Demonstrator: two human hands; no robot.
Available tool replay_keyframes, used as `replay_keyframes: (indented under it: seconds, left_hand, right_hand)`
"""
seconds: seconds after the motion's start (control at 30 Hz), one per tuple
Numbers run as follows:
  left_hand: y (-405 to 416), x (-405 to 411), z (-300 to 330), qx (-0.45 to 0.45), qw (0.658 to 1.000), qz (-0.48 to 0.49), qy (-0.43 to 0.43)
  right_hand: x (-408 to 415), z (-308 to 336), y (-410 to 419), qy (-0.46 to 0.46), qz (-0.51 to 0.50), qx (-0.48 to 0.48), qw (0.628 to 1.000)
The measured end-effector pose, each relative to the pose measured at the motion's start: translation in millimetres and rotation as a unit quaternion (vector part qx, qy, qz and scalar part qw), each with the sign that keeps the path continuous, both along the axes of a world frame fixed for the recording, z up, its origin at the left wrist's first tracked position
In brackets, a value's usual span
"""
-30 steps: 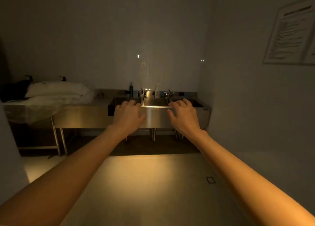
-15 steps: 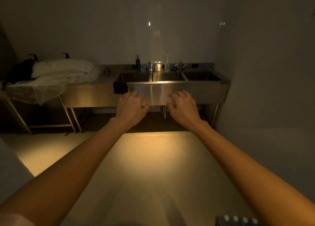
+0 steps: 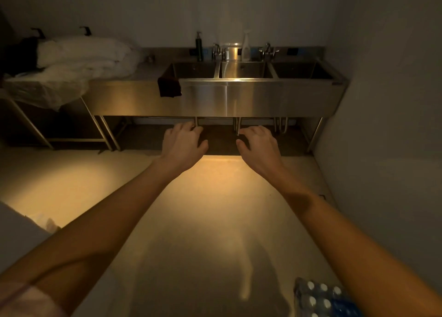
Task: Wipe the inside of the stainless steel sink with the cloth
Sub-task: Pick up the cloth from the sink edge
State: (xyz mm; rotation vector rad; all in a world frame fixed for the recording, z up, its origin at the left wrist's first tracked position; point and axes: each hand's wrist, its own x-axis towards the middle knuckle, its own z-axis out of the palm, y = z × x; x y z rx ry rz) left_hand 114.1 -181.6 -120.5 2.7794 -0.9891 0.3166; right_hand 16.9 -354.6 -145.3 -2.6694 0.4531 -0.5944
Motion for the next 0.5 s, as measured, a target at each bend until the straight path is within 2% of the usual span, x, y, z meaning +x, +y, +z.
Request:
replay_keyframes:
  seconds: [0.3,0.5]
  left_hand:
    - [5,60,-57,0.02,0.998,0.017,0.058]
    - [33,135,-89,0.032,0.996,0.038,0.068]
  right_hand:
    - [59,-59,10,0.025,0.002,0.01,1.0]
    - [139,-77,28,0.074,-0.005,0.01,0.997]
